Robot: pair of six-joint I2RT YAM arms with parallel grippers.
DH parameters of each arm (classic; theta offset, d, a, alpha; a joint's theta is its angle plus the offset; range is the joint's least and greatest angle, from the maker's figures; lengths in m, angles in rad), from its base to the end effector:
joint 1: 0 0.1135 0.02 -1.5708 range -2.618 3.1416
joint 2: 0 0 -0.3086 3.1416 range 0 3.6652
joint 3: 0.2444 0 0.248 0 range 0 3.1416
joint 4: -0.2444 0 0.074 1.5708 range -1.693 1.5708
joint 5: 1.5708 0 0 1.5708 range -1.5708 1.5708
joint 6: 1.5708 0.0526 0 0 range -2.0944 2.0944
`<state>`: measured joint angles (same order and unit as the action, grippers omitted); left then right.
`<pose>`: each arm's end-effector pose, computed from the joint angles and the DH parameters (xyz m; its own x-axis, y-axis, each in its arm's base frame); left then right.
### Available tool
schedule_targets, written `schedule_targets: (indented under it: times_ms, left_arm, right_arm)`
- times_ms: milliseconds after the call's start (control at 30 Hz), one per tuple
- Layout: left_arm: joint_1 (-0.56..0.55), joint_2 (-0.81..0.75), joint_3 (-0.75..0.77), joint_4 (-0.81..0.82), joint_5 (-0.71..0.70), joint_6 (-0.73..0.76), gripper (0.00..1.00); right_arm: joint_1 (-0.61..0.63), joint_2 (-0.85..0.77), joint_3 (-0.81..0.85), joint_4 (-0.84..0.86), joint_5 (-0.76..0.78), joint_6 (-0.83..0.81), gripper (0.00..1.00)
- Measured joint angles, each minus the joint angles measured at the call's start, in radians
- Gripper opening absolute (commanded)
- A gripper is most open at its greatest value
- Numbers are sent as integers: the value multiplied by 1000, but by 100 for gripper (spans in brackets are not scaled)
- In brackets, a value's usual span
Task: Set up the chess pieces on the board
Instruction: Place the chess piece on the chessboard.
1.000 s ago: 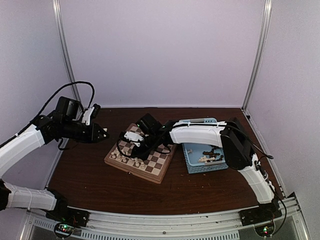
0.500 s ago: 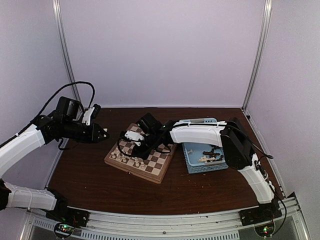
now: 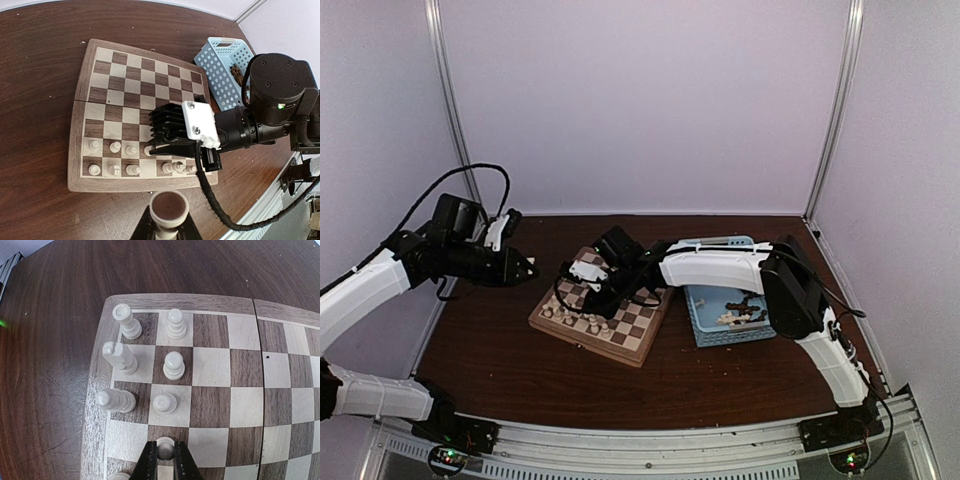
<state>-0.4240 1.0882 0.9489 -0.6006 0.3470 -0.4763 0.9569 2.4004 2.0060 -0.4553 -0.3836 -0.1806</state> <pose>0.1882 -0.1046 0.3296 -0.8285 -0.0991 -0.5512 0.2655 0.7971 -0.5424 0.3145 0.4805 0.1926 -0.2639 -0.6636 -0.7000 -0.9634 0.2166 0.1579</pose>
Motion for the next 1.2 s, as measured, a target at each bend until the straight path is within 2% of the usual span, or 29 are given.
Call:
schedule_targets:
  times_ms: [100,233,633,800,967,1200]
  left_arm:
    - [0,0,-5,0,0,1,8]
    - [0,0,-10,-1,0,3,8]
    - [0,0,-11,-1,0,5,9]
    - [0,0,-11,-1,0,5,9]
    - [0,2,-11,-1,2,5,9]
    - [0,22,-11,1,23,-1,9]
  right_arm:
    - [0,2,2,2,0,0,17]
    - [0,6,5,1,4,-5,34]
    - [-6,16,6,-5,23,-4,38]
    - [-27,8,6,-6,21,-7,48]
    - [-46,-49,5,-18,19,-19,49]
    - [-66,-214,-35,3,-11,-19,48]
